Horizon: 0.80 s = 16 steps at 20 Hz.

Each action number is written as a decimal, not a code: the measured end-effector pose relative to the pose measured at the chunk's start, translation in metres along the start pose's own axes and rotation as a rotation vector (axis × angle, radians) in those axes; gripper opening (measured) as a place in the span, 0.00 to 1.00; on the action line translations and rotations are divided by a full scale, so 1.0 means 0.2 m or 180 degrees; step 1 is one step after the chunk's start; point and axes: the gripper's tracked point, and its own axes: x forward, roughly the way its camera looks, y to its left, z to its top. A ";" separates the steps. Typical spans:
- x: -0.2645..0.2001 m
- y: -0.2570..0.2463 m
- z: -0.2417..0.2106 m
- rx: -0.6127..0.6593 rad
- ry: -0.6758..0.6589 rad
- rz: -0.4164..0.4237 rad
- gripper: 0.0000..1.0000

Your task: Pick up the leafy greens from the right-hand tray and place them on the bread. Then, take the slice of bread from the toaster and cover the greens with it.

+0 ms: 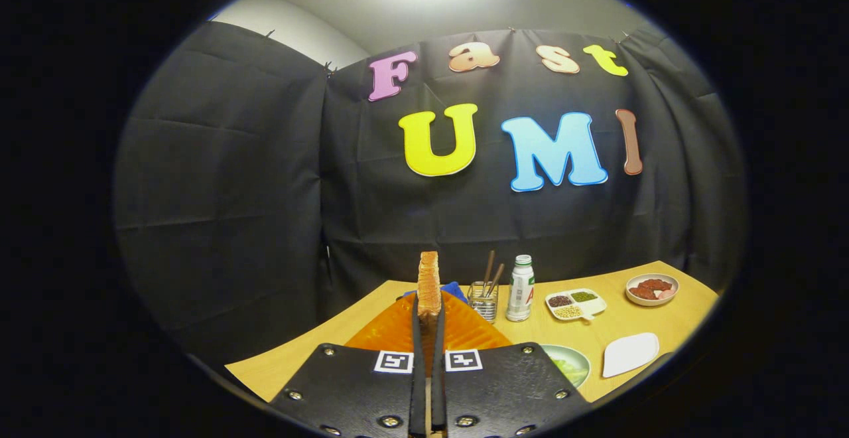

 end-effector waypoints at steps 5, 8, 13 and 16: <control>-0.03 -0.14 0.00 -0.0098 -0.0018 -0.0085 0.03; -0.04 -0.22 -0.08 -0.0082 0.0082 -0.0115 0.03; -0.04 -0.45 -0.14 -0.0065 0.0158 -0.0297 0.04; -0.03 -0.56 -0.20 0.0007 0.0235 -0.0363 0.03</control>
